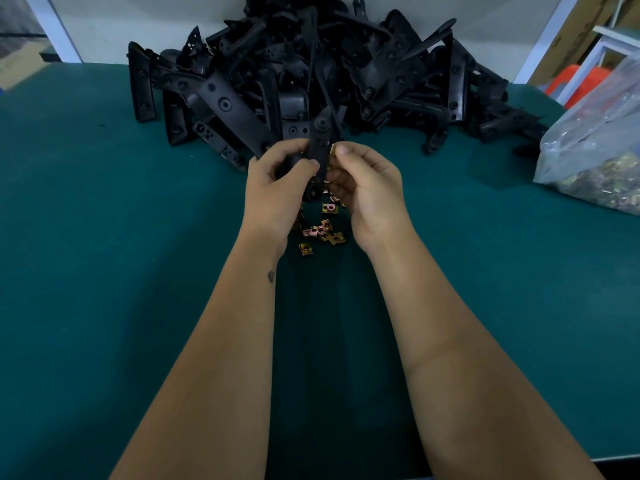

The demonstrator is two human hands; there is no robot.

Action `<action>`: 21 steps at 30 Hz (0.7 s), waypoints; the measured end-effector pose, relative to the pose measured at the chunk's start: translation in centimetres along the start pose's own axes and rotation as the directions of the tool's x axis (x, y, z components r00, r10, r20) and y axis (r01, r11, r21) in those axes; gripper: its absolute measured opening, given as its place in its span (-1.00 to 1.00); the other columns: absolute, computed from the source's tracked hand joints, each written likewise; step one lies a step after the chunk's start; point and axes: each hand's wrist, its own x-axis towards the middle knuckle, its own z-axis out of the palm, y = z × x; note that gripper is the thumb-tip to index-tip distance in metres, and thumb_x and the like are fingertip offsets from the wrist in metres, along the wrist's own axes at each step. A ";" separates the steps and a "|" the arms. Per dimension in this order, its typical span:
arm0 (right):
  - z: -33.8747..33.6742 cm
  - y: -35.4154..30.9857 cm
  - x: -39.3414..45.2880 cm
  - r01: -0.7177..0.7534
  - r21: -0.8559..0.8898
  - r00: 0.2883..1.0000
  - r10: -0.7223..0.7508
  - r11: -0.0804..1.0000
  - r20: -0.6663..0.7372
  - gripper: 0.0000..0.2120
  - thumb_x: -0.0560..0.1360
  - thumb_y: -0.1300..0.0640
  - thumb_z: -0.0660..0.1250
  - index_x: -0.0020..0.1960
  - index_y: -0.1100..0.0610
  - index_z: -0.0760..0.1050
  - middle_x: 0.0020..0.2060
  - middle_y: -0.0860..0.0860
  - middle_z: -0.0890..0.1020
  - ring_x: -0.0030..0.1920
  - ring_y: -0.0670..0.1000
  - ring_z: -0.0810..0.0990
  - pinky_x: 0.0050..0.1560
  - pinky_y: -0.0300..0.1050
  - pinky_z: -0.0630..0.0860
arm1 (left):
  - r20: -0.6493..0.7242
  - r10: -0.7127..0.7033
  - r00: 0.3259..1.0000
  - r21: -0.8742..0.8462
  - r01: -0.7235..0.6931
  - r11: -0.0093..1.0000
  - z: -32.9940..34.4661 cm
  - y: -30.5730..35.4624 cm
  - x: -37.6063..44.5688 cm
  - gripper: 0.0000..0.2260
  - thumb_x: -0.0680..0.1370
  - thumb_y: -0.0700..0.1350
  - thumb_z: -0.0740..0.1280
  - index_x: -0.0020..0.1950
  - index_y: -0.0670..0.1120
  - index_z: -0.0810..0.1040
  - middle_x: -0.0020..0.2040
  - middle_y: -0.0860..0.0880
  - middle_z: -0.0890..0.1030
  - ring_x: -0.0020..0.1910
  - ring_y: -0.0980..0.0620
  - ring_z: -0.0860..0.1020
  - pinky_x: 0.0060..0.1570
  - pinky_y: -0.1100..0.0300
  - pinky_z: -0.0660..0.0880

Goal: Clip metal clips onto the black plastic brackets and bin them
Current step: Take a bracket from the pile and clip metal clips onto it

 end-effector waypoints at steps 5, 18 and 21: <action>0.1 0.1 -0.1 0.002 -0.030 1.000 -0.002 1.000 -0.007 -0.92 0.56 0.26 0.34 -0.09 0.14 0.59 -0.18 0.10 0.61 -0.22 0.00 0.55 -0.19 -0.20 0.51 | 0.005 0.011 1.000 0.023 -0.011 1.000 0.2 -0.2 -0.1 -0.79 0.40 -0.05 0.41 0.00 0.18 0.66 0.28 -0.20 0.52 0.23 -0.12 0.55 0.29 -0.11 0.50; -0.1 0.3 0.1 -0.009 0.002 0.998 0.009 1.000 -0.057 -0.96 0.53 0.24 0.39 -0.08 0.15 0.61 -0.21 0.04 0.64 -0.18 -0.01 0.57 -0.12 -0.18 0.56 | 0.076 0.115 0.990 0.012 -0.116 0.993 -0.2 -1.2 0.4 -0.76 0.51 -0.25 0.41 -0.04 0.12 0.65 -0.17 0.23 0.66 -0.13 0.27 0.60 -0.16 0.39 0.48; 0.0 0.4 0.1 -0.019 -0.010 0.998 0.018 1.000 -0.052 -0.96 0.52 0.24 0.41 -0.04 0.17 0.63 -0.17 0.09 0.62 -0.14 0.02 0.56 -0.07 -0.14 0.58 | 0.070 0.111 0.991 -0.007 -0.111 0.994 -0.2 -1.2 0.5 -0.75 0.51 -0.25 0.41 -0.04 0.13 0.66 -0.13 0.20 0.66 -0.07 0.21 0.61 -0.09 0.31 0.50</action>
